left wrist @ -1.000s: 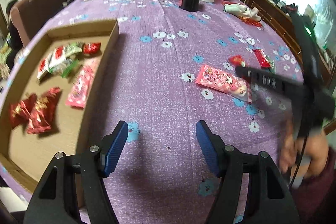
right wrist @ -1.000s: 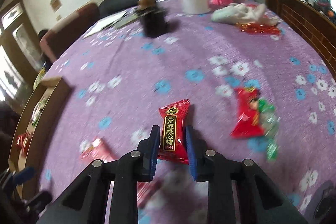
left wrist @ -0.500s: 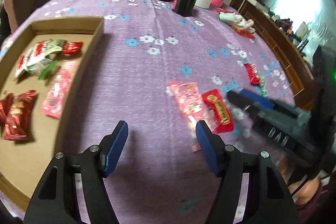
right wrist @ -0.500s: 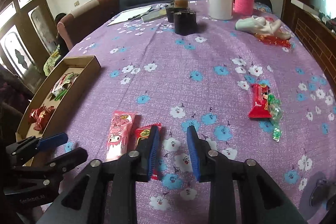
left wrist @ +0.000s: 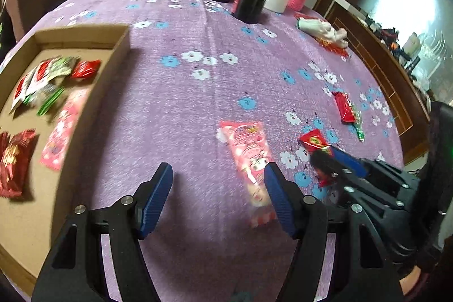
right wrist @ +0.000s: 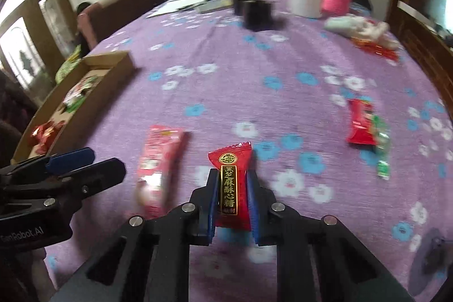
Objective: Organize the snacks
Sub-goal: 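Grasp the red candy bar with the right tool, then grasp the pink Melody packet with the left tool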
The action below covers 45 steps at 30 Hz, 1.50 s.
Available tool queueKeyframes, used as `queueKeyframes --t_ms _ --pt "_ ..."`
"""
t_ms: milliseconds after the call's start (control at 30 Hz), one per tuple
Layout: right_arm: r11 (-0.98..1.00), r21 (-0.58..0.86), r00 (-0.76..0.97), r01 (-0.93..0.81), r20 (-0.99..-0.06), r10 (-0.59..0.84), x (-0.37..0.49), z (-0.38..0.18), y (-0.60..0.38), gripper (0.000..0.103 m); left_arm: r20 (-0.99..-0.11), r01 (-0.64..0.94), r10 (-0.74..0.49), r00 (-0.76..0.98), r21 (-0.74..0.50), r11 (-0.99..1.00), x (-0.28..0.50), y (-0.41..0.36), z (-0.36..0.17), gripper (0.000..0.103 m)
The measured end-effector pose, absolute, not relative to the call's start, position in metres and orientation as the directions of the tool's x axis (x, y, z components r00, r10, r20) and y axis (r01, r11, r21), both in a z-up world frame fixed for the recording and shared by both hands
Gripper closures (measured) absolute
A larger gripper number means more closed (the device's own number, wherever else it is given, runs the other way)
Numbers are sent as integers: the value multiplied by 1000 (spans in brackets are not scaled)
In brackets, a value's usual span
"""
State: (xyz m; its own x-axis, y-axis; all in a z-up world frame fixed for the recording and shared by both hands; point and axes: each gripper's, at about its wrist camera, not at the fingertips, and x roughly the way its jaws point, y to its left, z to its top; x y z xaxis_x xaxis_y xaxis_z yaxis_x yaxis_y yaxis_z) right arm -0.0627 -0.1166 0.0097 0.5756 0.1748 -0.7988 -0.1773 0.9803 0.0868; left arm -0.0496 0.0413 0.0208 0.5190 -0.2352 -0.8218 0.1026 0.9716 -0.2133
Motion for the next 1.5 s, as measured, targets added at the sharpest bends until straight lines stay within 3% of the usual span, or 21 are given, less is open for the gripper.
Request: queueKeyframes --t_ms 533,600,633,667,1167,1500 --pt "992 38 607 -122 -788 105 -70 5 -132 79 -808 187 -157 568 -60 981 -40 0 8 37" --pt "992 38 607 -120 -788 104 -70 5 -132 79 -801 192 -157 578 -54 980 -42 2 9 54" --pt "992 38 607 -119 -788 103 -70 5 -132 80 -799 202 -166 578 -57 978 -42 2 10 77" --pt "992 39 607 -116 -788 102 -70 5 -132 80 -801 215 -191 568 -79 973 -43 5 11 80" --pt "990 88 612 -109 -779 137 -82 11 -130 83 -744 210 -265 613 -170 963 -72 30 43 80" --pt "984 100 638 -148 -751 172 -97 32 -110 83 -706 125 -236 668 -207 970 -94 80 70 79"
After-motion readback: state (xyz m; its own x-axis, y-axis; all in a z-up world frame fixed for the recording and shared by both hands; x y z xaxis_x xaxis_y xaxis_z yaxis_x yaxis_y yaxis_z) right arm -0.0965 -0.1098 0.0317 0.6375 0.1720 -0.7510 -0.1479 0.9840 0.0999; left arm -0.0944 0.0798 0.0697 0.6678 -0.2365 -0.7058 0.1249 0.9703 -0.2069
